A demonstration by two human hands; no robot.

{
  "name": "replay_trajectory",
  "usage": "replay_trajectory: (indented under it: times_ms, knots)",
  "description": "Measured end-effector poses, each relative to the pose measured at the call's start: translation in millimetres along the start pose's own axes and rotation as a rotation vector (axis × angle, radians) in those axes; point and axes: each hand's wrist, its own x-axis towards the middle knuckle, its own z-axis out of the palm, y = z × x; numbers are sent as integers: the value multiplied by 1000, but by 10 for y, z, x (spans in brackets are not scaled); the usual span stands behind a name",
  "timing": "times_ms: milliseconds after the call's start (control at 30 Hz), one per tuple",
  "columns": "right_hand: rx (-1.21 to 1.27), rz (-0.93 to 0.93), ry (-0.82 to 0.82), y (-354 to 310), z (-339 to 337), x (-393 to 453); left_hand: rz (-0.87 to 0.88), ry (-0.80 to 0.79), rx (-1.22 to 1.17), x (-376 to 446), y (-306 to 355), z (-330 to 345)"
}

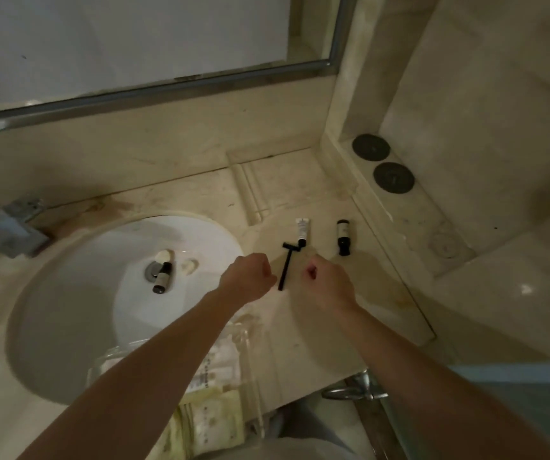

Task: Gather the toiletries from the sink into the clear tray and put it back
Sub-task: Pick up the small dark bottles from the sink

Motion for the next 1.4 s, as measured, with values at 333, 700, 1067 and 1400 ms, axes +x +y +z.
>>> replay_trajectory:
  times_ms: [333, 700, 1067, 1400]
  knots:
    - [82, 84, 194, 325, -213, 337, -22, 68, -67, 384, 527, 181]
    - [52, 193, 264, 351, -179, 646, -66, 75, -93, 492, 487, 292]
    - [478, 25, 342, -247, 99, 580, -310, 411, -333, 492, -278, 102]
    - [529, -58, -32, -987, 972, 383, -633, 229, -206, 672, -1918, -150]
